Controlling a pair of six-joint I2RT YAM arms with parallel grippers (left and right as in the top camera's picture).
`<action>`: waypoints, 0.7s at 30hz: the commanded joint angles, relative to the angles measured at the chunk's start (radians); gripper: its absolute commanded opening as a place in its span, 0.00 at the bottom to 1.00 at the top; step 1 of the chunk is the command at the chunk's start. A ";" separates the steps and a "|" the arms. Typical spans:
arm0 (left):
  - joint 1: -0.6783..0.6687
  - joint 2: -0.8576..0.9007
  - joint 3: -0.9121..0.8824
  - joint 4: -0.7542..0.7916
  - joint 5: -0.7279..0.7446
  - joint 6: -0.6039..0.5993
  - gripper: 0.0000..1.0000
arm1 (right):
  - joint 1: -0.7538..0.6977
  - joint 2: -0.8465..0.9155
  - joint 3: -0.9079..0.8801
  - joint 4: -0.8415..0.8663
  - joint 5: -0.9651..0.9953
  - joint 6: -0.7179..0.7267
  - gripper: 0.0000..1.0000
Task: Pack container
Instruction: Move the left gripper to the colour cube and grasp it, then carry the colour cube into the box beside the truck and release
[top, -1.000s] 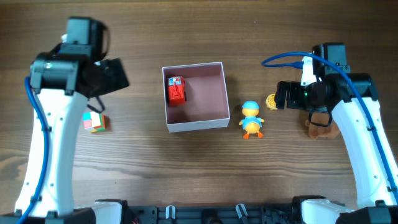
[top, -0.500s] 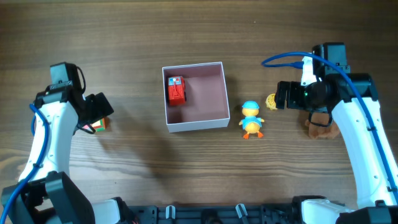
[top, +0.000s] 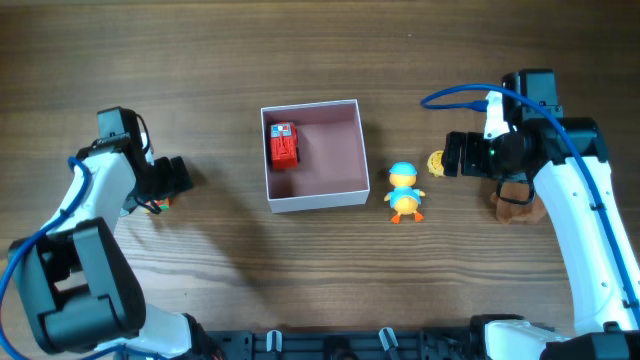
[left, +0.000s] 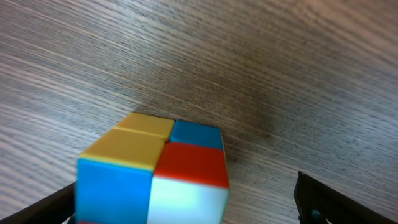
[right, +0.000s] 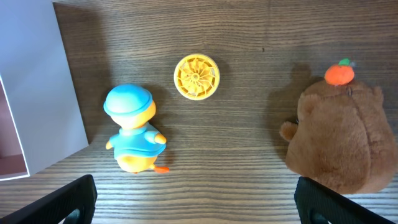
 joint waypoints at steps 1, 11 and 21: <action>0.006 0.015 -0.006 0.004 0.020 0.031 0.99 | 0.005 0.004 0.023 -0.003 0.021 0.018 1.00; 0.006 0.015 -0.006 0.000 0.024 0.026 0.68 | 0.005 0.004 0.023 -0.003 0.021 0.018 1.00; 0.005 0.010 0.000 -0.001 0.024 0.011 0.23 | 0.005 0.004 0.023 -0.003 0.021 0.018 1.00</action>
